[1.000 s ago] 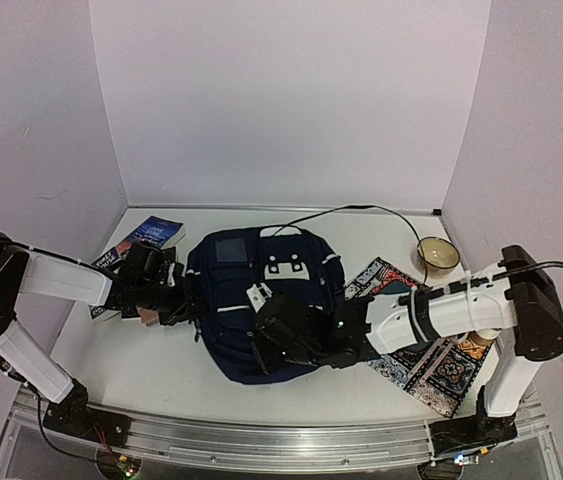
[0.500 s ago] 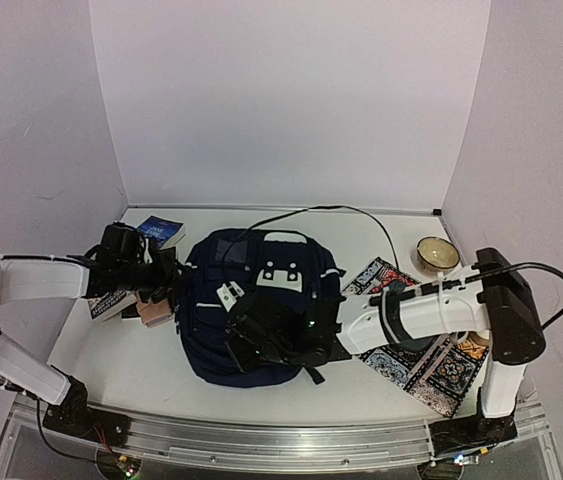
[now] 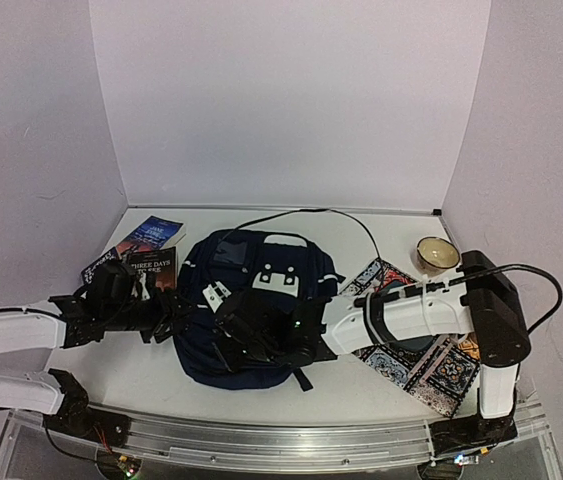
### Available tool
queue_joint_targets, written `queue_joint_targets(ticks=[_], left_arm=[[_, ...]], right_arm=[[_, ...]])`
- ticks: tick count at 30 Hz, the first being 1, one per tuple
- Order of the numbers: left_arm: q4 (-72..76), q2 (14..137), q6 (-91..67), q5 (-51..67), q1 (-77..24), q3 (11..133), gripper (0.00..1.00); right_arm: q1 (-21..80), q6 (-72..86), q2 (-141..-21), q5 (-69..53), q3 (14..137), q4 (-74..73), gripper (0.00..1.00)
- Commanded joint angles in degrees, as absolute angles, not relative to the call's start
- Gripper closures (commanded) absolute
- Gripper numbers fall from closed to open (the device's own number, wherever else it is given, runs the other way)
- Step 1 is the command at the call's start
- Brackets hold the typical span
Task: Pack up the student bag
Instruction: Zip the upper front pocket of the student bag, then hold the student bag at the center of the board, then zip the upper front pocket of the student bag.
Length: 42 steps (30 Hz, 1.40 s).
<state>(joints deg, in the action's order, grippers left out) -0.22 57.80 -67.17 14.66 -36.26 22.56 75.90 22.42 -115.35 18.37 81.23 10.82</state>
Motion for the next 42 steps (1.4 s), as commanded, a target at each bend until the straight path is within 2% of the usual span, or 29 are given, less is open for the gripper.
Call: queue_joint_targets(ticks=[1, 8, 10, 13, 16, 18, 26, 31, 42], left_arm=[[0.48, 56.5, -71.98, 12.71, -37.76, 22.5, 0.43], [3.02, 61.68, -72.74, 10.6, -40.83, 25.08, 0.44], [5.05, 64.02, -72.95, 10.33, -41.77, 25.72, 0.52], [6.07, 66.32, -72.59, 9.18, -42.27, 26.74, 0.71], [6.14, 65.8, -72.51, 6.72, -42.28, 26.73, 0.95], [6.04, 64.45, -72.4, 4.61, -42.28, 26.35, 1.0], [-1.94, 61.17, -69.4, -1.5, -41.59, 26.98, 1.0], [-4.88, 61.03, -65.56, 2.52, -38.26, 27.45, 1.0], [-8.8, 62.65, -56.72, 14.07, -33.16, 26.22, 1.0]], right_arm=[[76.39, 21.79, -115.73, 17.42, 83.54, 15.9, 1.0], [76.38, 21.55, -116.1, 16.58, 83.76, 16.34, 1.0], [76.38, 21.35, -115.9, 16.18, 83.46, 16.45, 1.0], [76.4, 20.79, -114.79, 15.41, 81.99, 16.61, 1.0], [76.4, 19.74, -112.09, 15.1, 78.68, 16.61, 1.0], [76.38, 19.19, -109.87, 15.86, 75.66, 16.5, 1.0], [71.79, 18.87, -98.91, 18.99, 58.59, 14.89, 1.0], [63.79, 18.15, -94.75, 19.34, 49.88, 14.73, 1.0], [49.43, 18.88, -95.23, 18.3, 48.89, 16.44, 1.0]])
